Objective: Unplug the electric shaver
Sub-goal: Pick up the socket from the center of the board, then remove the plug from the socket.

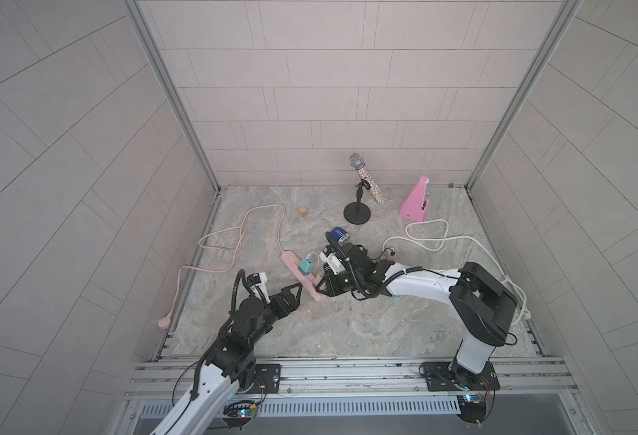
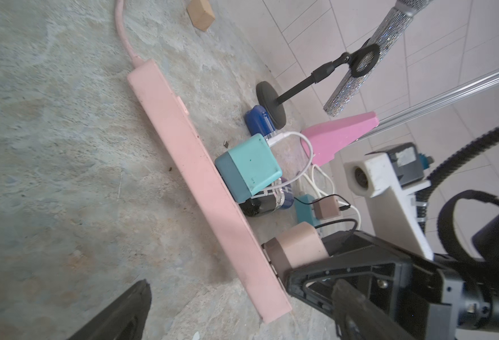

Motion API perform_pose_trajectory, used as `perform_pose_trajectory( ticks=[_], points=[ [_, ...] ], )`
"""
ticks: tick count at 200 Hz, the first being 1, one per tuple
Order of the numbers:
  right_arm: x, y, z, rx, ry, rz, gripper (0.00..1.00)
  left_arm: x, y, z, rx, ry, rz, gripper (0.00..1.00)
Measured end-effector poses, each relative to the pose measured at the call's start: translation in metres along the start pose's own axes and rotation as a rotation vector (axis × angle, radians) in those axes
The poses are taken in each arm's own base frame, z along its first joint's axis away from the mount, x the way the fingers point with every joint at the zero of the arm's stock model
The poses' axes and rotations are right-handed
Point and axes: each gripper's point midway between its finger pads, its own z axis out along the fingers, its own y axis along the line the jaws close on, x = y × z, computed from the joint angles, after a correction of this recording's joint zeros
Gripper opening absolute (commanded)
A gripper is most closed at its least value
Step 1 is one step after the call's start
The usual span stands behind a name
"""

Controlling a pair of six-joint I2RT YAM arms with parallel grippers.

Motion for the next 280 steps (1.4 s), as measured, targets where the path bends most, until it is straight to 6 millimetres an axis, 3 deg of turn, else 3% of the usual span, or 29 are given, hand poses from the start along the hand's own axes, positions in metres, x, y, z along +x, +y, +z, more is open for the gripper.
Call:
perform_pose_trajectory(
  ticks=[112,225,280],
  points=[
    [-0.025,0.036,-0.020,-0.225,-0.130,0.055,0.00,-0.005,-0.017,0.002,0.091,-0.012,-0.065,1.00],
    [-0.033,0.058,-0.031,-0.395,-0.170,0.111,0.00,-0.032,-0.044,0.001,0.201,-0.120,-0.080,1.00],
    [-0.033,0.063,-0.032,-0.442,-0.174,0.130,0.00,-0.037,-0.051,-0.001,0.231,-0.144,-0.083,0.89]
  ],
)
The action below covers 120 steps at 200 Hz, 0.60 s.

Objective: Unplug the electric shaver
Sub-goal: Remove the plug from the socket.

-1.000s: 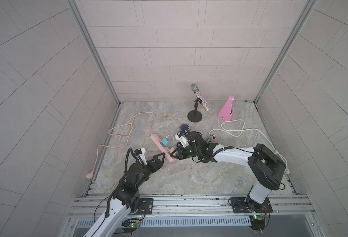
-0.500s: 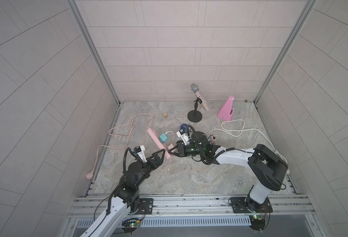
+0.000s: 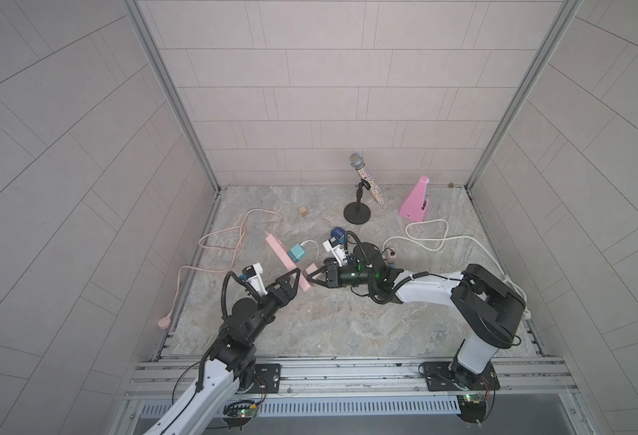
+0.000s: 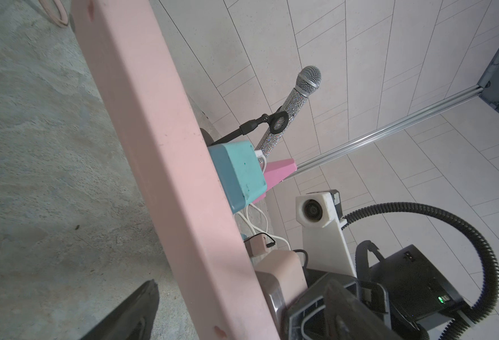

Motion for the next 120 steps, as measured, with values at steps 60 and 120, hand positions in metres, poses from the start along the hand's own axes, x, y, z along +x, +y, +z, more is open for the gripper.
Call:
perform_pose_trajectory(
  ticks=[60,120],
  points=[
    [-0.003,0.006,0.005,-0.067,-0.011,0.027,0.00,0.002,0.004,0.002,-0.016,0.009,-0.003,0.93],
    [0.001,0.013,0.007,-0.091,0.008,0.033,0.00,-0.001,0.002,0.004,-0.005,-0.002,0.000,0.89]
  ],
)
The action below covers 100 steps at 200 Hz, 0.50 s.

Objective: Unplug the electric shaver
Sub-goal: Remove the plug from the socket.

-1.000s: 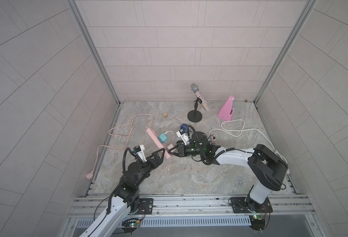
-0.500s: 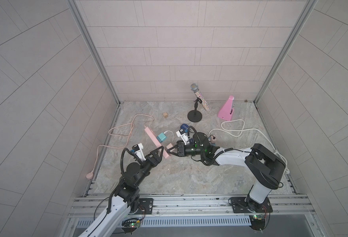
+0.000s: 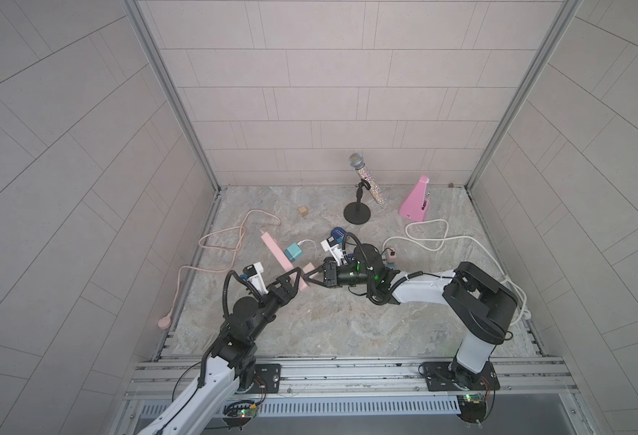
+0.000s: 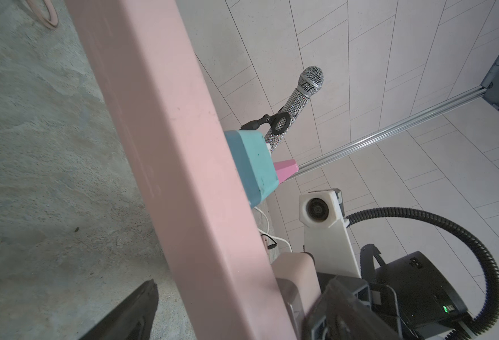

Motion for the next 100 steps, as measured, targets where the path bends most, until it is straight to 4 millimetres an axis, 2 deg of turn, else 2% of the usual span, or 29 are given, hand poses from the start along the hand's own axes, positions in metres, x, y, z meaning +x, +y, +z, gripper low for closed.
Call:
perform_pose_trajectory(
  ticks=[36,65,100],
  points=[
    [0.008,0.006,0.002,-0.024,0.018,-0.009,0.00,-0.002,-0.002,0.001,0.009,-0.009,-0.003,0.83],
    [0.007,0.009,0.002,-0.042,0.013,-0.011,0.00,-0.003,-0.002,0.002,0.013,-0.013,-0.004,0.70],
    [0.006,0.011,0.002,-0.051,0.011,-0.015,0.00,-0.005,-0.005,0.001,0.026,-0.020,-0.017,0.60]
  ],
)
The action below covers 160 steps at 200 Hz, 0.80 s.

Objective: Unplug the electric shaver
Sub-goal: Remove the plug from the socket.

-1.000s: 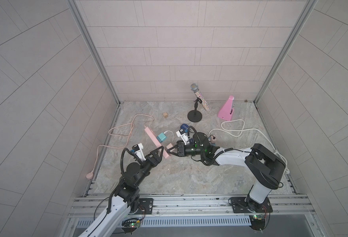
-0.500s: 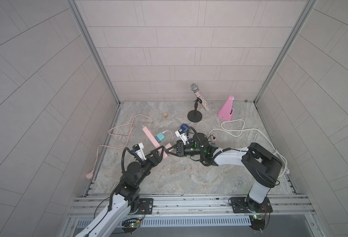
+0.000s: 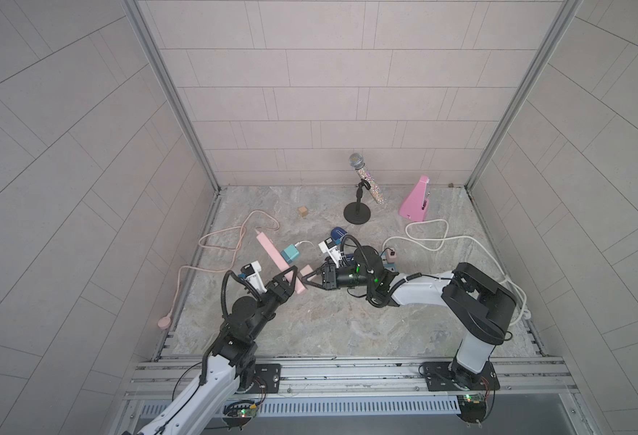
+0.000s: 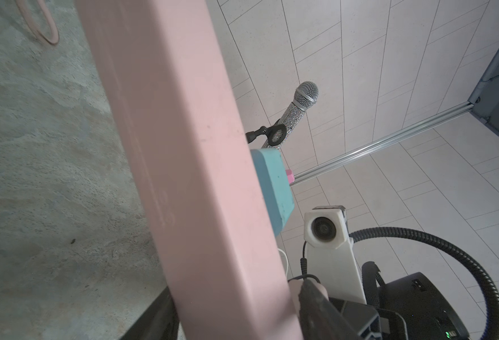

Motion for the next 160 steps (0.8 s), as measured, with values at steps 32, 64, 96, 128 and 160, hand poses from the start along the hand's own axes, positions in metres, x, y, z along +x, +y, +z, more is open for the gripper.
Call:
perform_pose_trajectory(
  ticks=[32,64,96,128,160],
  points=[
    [0.001,0.001,0.002,-0.014,-0.001,-0.015,0.00,-0.003,-0.006,-0.002,0.022,-0.010,-0.010,0.53],
    [0.000,0.003,0.003,-0.029,-0.007,-0.027,0.00,-0.005,-0.008,-0.003,0.033,-0.018,-0.015,0.51],
    [-0.001,0.005,0.003,-0.045,-0.012,-0.036,0.00,-0.006,-0.011,-0.005,0.043,-0.025,-0.022,0.46],
    [0.001,0.003,-0.002,-0.058,-0.015,-0.042,0.00,-0.005,-0.011,-0.007,0.044,-0.019,-0.025,0.42],
    [0.003,-0.003,-0.007,-0.053,-0.018,-0.040,0.00,0.000,-0.009,-0.007,0.038,0.010,-0.030,0.38]
  ],
)
